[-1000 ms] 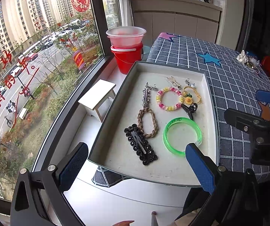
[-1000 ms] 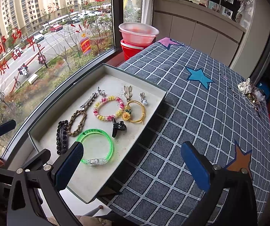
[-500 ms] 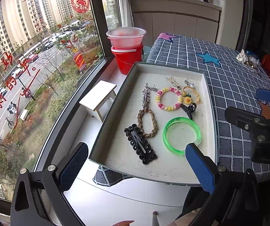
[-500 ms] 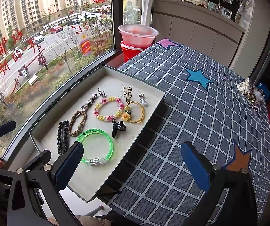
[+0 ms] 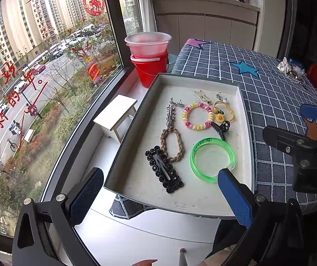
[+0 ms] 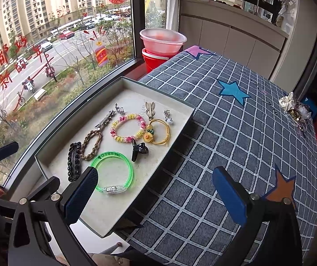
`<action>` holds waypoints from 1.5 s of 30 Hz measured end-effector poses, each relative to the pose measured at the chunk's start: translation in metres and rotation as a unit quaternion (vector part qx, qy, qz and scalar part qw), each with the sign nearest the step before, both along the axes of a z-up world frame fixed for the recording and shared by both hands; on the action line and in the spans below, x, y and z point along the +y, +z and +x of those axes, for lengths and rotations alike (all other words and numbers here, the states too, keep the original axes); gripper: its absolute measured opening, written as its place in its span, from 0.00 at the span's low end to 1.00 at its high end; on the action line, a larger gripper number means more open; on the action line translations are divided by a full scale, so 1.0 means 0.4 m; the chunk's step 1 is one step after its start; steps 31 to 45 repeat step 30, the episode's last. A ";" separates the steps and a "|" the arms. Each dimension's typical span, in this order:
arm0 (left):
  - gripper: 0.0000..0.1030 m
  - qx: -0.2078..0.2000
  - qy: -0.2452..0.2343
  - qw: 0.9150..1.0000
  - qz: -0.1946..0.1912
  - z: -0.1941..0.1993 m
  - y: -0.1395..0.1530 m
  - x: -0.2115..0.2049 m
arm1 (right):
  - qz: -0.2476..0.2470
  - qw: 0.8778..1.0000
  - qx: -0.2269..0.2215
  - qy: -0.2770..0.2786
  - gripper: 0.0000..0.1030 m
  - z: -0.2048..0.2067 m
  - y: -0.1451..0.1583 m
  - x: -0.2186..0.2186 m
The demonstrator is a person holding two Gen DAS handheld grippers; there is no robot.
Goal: Organize jewelry
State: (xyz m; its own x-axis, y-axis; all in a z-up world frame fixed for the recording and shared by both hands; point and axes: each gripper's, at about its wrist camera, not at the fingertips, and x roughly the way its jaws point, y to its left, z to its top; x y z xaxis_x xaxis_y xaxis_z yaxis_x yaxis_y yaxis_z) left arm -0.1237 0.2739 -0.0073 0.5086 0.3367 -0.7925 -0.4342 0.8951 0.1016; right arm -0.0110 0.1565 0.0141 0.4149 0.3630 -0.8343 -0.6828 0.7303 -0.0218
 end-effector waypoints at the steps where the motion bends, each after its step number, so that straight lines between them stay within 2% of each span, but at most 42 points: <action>1: 1.00 0.000 -0.001 1.000 0.000 0.000 0.001 -0.001 | 0.000 1.000 0.000 0.001 1.00 0.000 0.000 -0.001; 45: 1.00 0.002 -0.005 1.000 -0.010 0.006 -0.012 0.003 | 0.001 1.000 0.003 0.000 1.00 -0.001 -0.009 -0.005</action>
